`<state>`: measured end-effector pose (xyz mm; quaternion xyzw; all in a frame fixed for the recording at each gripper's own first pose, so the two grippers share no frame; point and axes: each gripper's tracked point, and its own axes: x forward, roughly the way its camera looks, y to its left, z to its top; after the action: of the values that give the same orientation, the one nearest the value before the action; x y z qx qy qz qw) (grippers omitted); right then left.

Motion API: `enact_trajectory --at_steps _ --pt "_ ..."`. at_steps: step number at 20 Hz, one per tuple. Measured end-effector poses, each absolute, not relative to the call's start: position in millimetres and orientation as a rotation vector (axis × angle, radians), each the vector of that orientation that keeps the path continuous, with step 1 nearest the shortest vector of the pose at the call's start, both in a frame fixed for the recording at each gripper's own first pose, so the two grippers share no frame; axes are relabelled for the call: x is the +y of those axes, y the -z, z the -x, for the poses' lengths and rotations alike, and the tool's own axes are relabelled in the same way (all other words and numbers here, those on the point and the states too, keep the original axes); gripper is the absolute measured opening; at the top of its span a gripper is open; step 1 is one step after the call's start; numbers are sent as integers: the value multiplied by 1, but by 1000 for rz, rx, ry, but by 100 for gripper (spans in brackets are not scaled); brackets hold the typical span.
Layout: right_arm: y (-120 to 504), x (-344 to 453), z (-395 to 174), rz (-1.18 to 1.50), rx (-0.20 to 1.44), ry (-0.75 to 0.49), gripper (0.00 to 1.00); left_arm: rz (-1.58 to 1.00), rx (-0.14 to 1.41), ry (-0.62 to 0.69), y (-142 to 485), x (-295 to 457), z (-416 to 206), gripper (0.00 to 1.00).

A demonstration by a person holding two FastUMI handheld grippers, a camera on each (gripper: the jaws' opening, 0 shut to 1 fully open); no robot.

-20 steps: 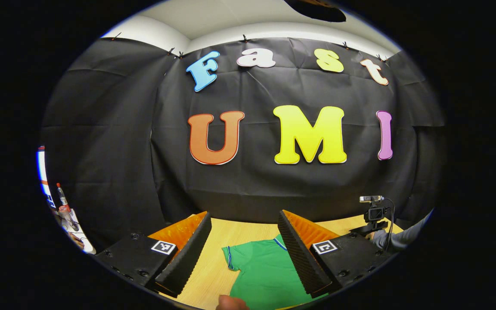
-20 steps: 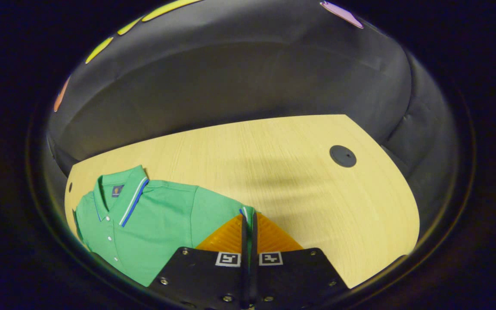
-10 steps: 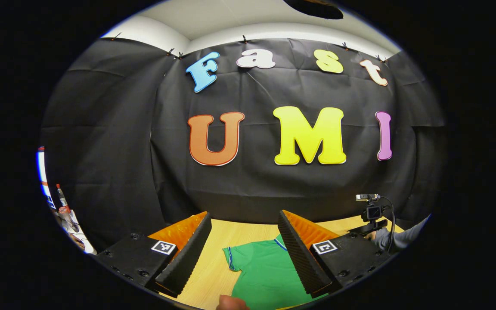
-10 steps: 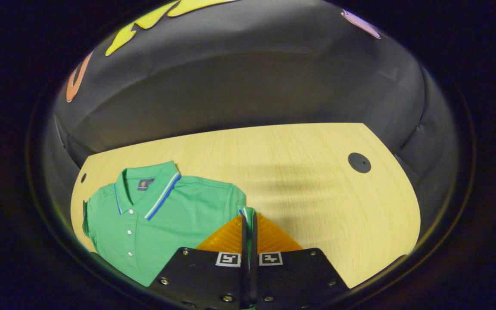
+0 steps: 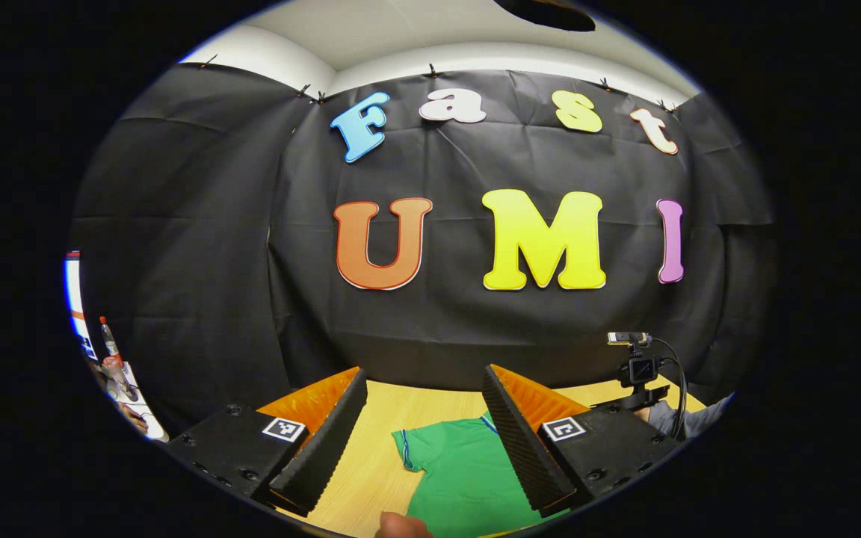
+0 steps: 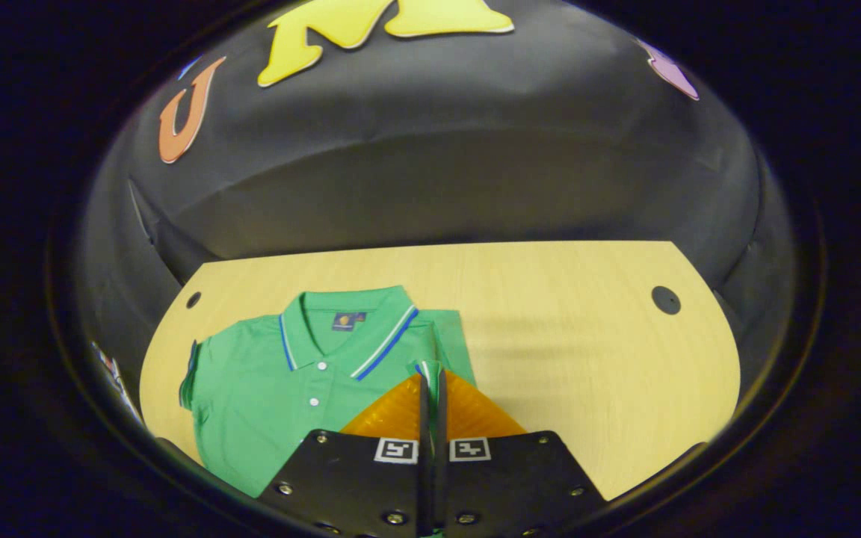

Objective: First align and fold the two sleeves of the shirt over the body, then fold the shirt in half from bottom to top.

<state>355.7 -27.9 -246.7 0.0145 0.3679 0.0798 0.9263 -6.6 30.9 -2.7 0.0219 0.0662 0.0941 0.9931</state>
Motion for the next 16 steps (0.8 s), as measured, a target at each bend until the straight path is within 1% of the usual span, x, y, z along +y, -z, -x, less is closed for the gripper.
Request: enact_trajectory --at_steps 6,9,10,11,12,13,14,16 --pt "265 6 -339 -1 789 -210 1 -48 131 -213 3 41 11 99" --pt "270 10 -340 13 796 -202 1 -51 130 -222 3 45 12 99" --pt "276 12 -338 2 812 -203 2 -50 131 -225 4 46 13 99" --pt "278 16 -330 -15 846 -229 7 -47 135 -226 4 47 12 99" --pt "290 16 -330 -7 870 -226 36 -44 142 -227 7 48 12 99" --pt "285 11 -322 -3 852 -216 66 -42 148 -224 10 47 11 99" --pt "286 12 -330 -12 828 -214 95 -42 150 -223 10 47 12 99" --pt "279 11 -331 -12 788 -214 95 -43 151 -217 14 47 8 99"
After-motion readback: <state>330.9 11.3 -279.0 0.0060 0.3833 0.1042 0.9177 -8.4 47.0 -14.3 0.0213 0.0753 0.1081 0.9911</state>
